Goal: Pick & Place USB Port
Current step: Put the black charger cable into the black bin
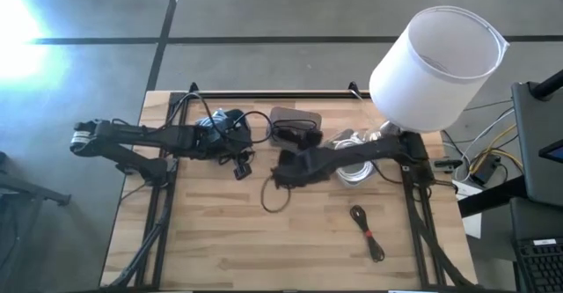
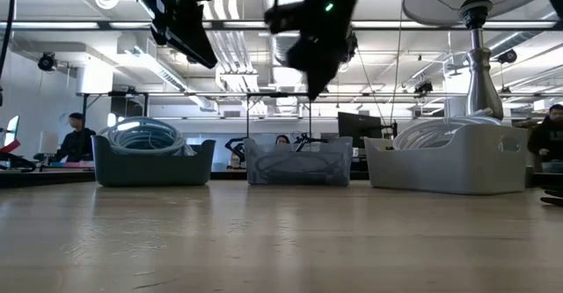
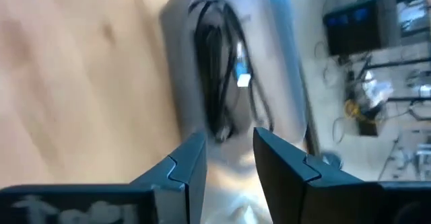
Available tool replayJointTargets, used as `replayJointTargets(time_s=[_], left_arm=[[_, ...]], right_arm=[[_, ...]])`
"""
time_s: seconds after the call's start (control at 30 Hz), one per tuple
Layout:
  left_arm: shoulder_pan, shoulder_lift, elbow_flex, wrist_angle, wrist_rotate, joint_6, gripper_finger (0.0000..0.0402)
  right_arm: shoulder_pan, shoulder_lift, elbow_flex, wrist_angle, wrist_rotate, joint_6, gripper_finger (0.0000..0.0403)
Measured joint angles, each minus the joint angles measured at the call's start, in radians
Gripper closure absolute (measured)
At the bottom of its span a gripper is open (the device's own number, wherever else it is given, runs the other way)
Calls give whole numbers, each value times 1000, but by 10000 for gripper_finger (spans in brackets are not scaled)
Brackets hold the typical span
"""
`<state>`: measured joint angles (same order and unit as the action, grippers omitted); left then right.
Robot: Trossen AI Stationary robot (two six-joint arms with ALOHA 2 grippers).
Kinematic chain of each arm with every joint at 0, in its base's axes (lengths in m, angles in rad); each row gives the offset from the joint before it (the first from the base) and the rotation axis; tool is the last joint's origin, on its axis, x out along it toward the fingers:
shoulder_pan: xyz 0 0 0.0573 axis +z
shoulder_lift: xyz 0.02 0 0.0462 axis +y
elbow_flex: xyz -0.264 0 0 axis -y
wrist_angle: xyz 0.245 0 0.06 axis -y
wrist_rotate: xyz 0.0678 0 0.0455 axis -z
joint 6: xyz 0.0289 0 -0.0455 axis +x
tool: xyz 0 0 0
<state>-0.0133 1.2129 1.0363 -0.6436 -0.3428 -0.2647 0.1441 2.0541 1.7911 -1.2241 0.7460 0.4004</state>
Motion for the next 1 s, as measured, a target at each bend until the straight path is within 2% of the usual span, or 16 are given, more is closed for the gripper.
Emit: replayJointTargets(time_s=[0.2, 0.47, 0.7, 0.9, 1.0], left_arm=[[-13, -3, -12, 22, 0, 0, 285], [-36, -3, -29, 103, 0, 16, 285], [-35, -2, -28, 175, 0, 34, 285], [-35, -2, -28, 235, 0, 88, 285], [-35, -2, -28, 239, 0, 126, 284]], right_arm=[[131, -98, -79, -152, -158, 239, 292], [343, -257, -284, -131, -466, 552, 296], [473, -365, -510, 70, -710, 846, 301], [500, -426, -722, 308, -823, 993, 298], [500, -452, -811, 376, -833, 1052, 300]])
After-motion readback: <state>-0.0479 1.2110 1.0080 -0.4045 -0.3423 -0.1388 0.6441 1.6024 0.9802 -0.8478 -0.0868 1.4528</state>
